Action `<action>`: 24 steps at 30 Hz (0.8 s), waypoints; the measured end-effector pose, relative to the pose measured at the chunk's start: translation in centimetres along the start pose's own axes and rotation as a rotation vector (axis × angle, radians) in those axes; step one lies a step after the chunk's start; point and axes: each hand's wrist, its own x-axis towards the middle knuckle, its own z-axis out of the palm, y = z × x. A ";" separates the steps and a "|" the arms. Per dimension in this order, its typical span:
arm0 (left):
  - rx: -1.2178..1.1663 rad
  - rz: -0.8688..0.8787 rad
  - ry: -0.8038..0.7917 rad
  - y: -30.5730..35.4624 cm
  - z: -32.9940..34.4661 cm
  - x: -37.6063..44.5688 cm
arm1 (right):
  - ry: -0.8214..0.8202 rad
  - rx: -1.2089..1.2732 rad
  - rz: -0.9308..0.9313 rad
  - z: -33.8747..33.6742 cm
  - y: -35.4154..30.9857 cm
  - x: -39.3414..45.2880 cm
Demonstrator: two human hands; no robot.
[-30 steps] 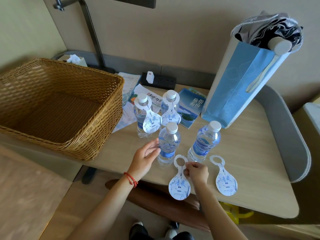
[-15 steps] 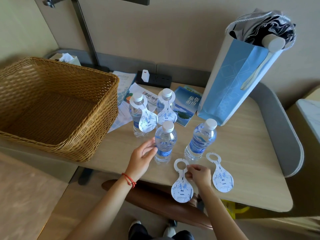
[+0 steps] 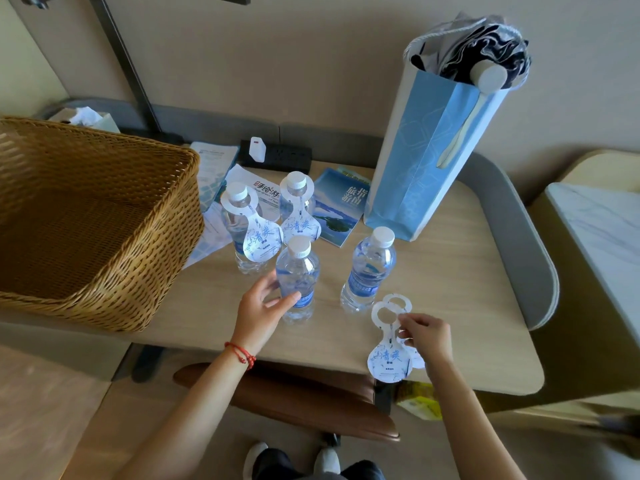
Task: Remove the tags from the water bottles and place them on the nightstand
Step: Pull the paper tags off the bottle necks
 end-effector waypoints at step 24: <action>-0.006 0.018 0.050 1.0 -0.1 -0.4 | 0.092 -0.040 -0.146 -1.3 -3.3 3.3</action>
